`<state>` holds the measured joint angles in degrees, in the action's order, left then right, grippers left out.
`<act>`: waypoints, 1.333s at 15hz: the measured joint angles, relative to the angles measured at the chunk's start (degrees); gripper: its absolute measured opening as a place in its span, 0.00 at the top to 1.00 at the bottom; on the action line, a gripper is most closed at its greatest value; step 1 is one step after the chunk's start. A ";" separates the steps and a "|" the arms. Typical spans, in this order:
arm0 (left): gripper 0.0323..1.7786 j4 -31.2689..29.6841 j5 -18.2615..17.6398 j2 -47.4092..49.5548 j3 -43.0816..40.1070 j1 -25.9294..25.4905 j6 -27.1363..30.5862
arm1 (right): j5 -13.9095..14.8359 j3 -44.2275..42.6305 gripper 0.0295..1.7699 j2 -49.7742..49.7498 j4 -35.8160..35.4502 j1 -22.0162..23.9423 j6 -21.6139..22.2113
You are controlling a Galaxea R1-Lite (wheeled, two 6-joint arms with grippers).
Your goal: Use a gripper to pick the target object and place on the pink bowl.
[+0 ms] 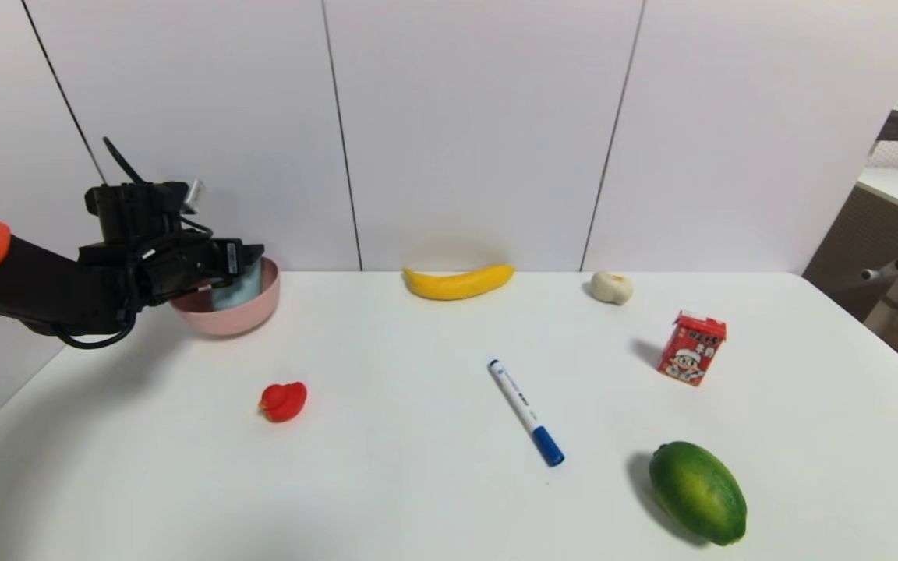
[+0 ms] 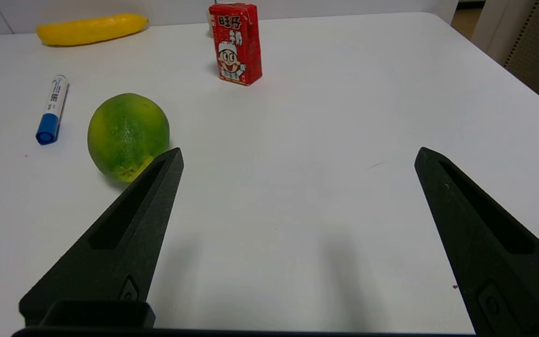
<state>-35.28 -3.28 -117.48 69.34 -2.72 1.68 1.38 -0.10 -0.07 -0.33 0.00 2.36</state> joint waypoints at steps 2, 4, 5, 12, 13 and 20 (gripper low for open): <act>0.13 0.24 -0.16 2.79 0.01 0.02 0.10 | 0.00 0.00 0.03 0.00 0.02 0.00 0.00; 0.11 0.55 -0.24 7.81 -0.21 0.02 0.13 | 0.02 0.00 0.03 0.00 0.02 0.00 0.00; 0.10 0.98 -0.27 10.92 -0.49 0.07 0.16 | 0.02 0.00 0.03 0.00 0.00 0.00 -0.02; 0.07 23.69 -0.11 43.17 -7.08 0.05 0.35 | -0.01 0.00 0.03 0.00 0.02 0.00 0.00; 0.06 26.90 0.00 48.17 -10.89 0.05 0.29 | -0.01 0.00 0.03 0.00 0.00 0.00 0.00; 0.05 32.63 0.23 81.60 -45.14 0.02 -0.20 | 0.00 0.00 0.03 0.00 0.00 0.00 0.00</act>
<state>-2.65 -3.05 -35.88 24.20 -2.69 1.49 1.38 -0.10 -0.07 -0.33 0.00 2.36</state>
